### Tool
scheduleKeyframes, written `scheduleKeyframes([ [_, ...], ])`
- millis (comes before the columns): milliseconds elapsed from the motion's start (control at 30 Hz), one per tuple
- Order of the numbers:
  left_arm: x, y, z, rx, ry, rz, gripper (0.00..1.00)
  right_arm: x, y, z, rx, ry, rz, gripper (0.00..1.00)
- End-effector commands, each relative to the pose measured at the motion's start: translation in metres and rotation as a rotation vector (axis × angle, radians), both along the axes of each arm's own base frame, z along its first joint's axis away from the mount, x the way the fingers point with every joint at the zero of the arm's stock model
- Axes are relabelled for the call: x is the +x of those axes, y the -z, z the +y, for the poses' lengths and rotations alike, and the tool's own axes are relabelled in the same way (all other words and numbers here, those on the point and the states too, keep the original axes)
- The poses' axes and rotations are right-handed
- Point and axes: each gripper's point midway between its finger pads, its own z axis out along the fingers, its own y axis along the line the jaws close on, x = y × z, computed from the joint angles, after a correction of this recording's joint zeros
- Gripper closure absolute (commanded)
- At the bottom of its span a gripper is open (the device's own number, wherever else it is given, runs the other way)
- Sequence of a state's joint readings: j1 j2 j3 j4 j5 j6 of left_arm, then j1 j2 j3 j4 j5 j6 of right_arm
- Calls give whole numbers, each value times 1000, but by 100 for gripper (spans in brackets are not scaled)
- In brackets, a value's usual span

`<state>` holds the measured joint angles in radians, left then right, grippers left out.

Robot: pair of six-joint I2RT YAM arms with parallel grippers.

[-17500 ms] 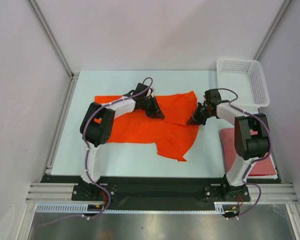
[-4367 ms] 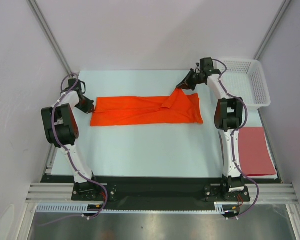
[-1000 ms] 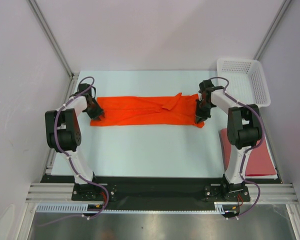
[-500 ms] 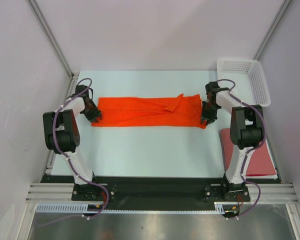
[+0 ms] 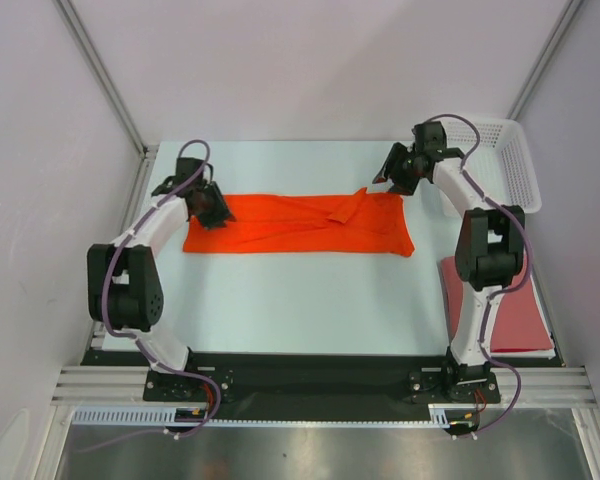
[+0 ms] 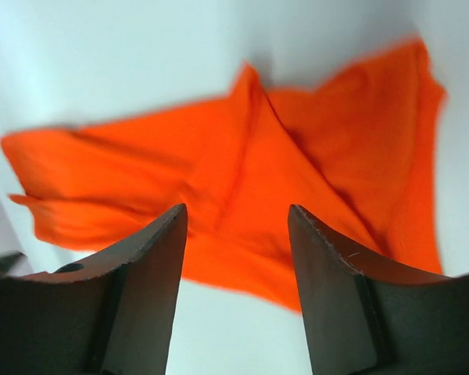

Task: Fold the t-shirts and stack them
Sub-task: Fold the tshirt

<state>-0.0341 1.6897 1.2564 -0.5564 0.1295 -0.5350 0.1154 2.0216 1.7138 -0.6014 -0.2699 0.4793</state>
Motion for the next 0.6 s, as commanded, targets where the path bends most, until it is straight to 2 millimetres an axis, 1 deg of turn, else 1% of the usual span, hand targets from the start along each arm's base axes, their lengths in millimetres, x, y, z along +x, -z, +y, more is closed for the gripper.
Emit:
scheduleKeyframes([
  [0, -5, -16, -64, -105, 122, -49, 61, 47, -7, 23, 161, 46, -80, 41],
  [33, -9, -16, -74, -117, 145, -48, 61, 53, -5, 26, 187, 65, -79, 41],
  [67, -13, -17, -85, -137, 175, -47, 61, 61, 9, 29, 201, 66, -69, 43],
  [100, -19, -16, -100, -149, 215, -46, 61, 66, 12, 33, 209, 65, -67, 43],
  [133, -25, -13, -106, -157, 233, -34, 61, 77, 8, 35, 215, 61, -90, 43],
  [167, -29, -14, -113, -172, 254, -30, 61, 79, 14, 39, 212, 51, -76, 44],
  [200, -34, -11, -118, -177, 271, -23, 62, 81, 33, 42, 206, 43, -44, 44],
  [233, -36, -12, -120, -183, 280, -25, 62, 90, 25, 45, 209, 32, -69, 45],
  [300, -39, -16, -121, -188, 293, -33, 62, 92, 41, 47, 195, 14, -53, 46],
  [367, -40, -19, -120, -177, 307, -50, 62, 98, 40, 50, 190, 0, -78, 46],
  [400, -41, -22, -119, -173, 309, -59, 62, 99, 43, 50, 189, -2, -78, 46],
  [433, -41, -23, -119, -170, 316, -63, 62, 99, 49, 49, 190, 1, -67, 46],
  [533, -42, -27, -122, -184, 337, -67, 62, 97, 58, 49, 187, 4, -42, 50],
  [567, -41, -27, -123, -189, 341, -68, 62, 95, 60, 50, 195, 0, -30, 52],
])
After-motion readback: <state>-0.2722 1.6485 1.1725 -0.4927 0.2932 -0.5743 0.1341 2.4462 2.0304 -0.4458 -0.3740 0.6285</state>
